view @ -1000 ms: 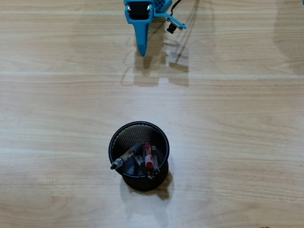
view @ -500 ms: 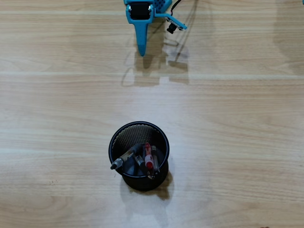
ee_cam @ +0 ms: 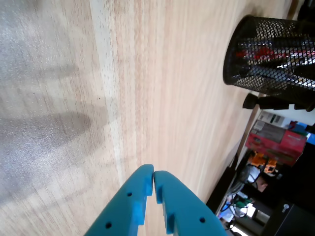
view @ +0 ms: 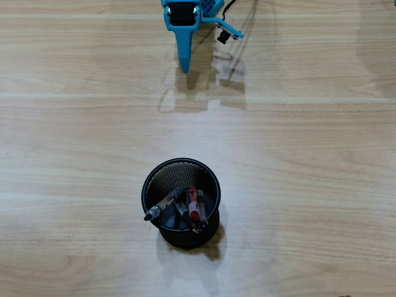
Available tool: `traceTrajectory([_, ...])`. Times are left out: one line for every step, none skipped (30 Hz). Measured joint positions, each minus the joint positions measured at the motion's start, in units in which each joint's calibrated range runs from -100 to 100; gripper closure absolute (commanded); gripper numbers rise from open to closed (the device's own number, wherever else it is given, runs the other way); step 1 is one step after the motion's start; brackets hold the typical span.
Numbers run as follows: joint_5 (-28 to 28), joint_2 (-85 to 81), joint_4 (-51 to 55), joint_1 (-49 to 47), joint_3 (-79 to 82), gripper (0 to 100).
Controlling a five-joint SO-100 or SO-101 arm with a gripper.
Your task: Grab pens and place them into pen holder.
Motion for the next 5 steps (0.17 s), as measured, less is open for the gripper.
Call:
traceTrajectory([0.0, 0.0, 0.0, 0.0, 0.0, 98])
traceTrajectory([0.0, 0.0, 0.0, 0.0, 0.0, 98])
traceTrajectory([0.0, 0.0, 0.0, 0.0, 0.0, 98])
traceTrajectory([0.0, 0.0, 0.0, 0.0, 0.0, 98])
traceTrajectory([0.0, 0.0, 0.0, 0.0, 0.0, 98])
